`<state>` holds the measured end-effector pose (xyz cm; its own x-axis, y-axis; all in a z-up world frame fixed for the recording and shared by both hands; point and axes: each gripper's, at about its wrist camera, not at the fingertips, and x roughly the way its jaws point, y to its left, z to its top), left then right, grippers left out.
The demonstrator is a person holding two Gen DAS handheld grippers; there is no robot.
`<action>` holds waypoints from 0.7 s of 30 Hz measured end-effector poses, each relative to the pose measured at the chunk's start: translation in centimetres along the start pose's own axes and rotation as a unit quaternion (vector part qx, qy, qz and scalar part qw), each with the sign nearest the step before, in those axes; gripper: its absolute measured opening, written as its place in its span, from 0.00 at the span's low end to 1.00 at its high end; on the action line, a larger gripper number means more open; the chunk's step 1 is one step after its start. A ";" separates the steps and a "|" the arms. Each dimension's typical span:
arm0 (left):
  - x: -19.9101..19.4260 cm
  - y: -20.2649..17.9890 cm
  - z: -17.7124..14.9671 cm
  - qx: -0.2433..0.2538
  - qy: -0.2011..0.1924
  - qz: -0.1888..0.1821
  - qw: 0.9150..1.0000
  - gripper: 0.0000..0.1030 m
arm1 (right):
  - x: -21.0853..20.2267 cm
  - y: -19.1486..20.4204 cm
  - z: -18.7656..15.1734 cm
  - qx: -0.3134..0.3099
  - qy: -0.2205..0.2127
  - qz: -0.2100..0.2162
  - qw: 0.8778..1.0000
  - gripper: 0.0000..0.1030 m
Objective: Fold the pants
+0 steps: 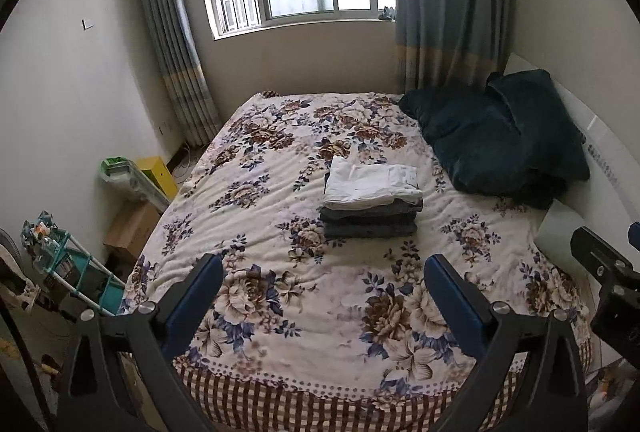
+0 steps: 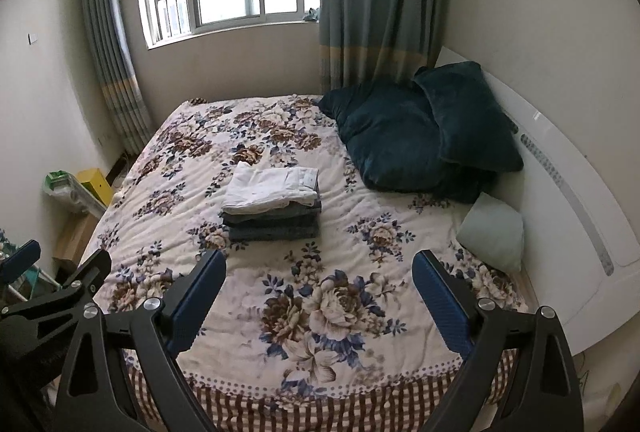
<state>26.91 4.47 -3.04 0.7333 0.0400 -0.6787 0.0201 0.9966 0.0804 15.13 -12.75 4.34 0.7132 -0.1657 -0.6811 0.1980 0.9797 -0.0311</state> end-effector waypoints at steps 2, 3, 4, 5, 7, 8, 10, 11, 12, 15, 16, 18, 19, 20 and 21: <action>0.2 0.0 0.1 -0.001 0.000 0.000 1.000 1.00 | -0.2 0.1 -0.1 0.001 -0.001 0.001 1.000 0.93; 0.2 0.0 0.2 0.000 0.001 -0.001 1.000 1.00 | -0.2 0.1 -0.1 0.001 -0.001 0.001 1.000 0.94; 0.3 -0.1 0.2 -0.001 0.001 -0.002 1.000 1.00 | 0.3 0.2 -0.3 0.002 0.000 0.002 1.000 0.94; 0.3 -0.1 0.2 -0.003 0.001 -0.003 1.000 1.00 | 0.4 0.4 -0.5 0.002 0.001 0.003 1.000 0.94; 0.4 0.0 0.1 -0.007 -0.002 -0.001 1.000 1.00 | 1.0 0.6 -0.9 0.002 0.003 0.003 1.000 0.94; 0.4 0.1 0.0 -0.009 -0.003 0.002 1.000 1.00 | 0.9 0.6 -0.9 0.002 0.002 0.003 1.000 0.94; 0.5 0.3 0.1 -0.012 -0.003 0.001 1.000 1.00 | 1.4 0.7 -1.3 0.003 0.005 0.004 1.000 0.94; 0.5 0.3 0.0 -0.013 -0.004 0.002 1.000 1.00 | 1.5 0.7 -1.5 0.004 0.006 0.005 1.000 0.94; 0.5 0.3 0.1 -0.014 -0.005 0.003 1.000 1.00 | 1.5 0.7 -1.4 0.004 0.005 0.006 1.000 0.94; 0.5 0.4 0.1 -0.015 -0.006 0.005 1.000 1.00 | 1.5 0.7 -1.4 0.002 0.005 0.005 1.000 0.94; 0.5 0.5 0.2 -0.015 -0.006 0.006 1.000 1.00 | 1.5 0.7 -1.5 0.003 0.006 0.004 1.000 0.94; 0.5 0.5 0.2 -0.016 -0.007 0.006 1.000 1.00 | 1.5 0.7 -1.4 0.004 0.006 0.005 1.000 0.94; 0.5 0.5 0.2 -0.016 -0.007 0.006 1.000 1.00 | 1.7 0.8 -1.7 0.004 0.006 0.005 1.000 0.94; 0.5 0.5 0.2 -0.015 -0.006 0.005 1.000 1.00 | 1.7 0.7 -1.6 0.003 0.006 0.005 1.000 0.94; 0.5 0.5 0.2 -0.015 -0.006 0.005 1.000 1.00 | 1.7 0.7 -1.6 0.004 0.006 0.006 1.000 0.94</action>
<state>27.44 5.01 -3.21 0.7417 0.0501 -0.6689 -0.0083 0.9978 0.0656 15.37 -12.12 2.00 0.7068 -0.1526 -0.6908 0.1946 0.9807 -0.0175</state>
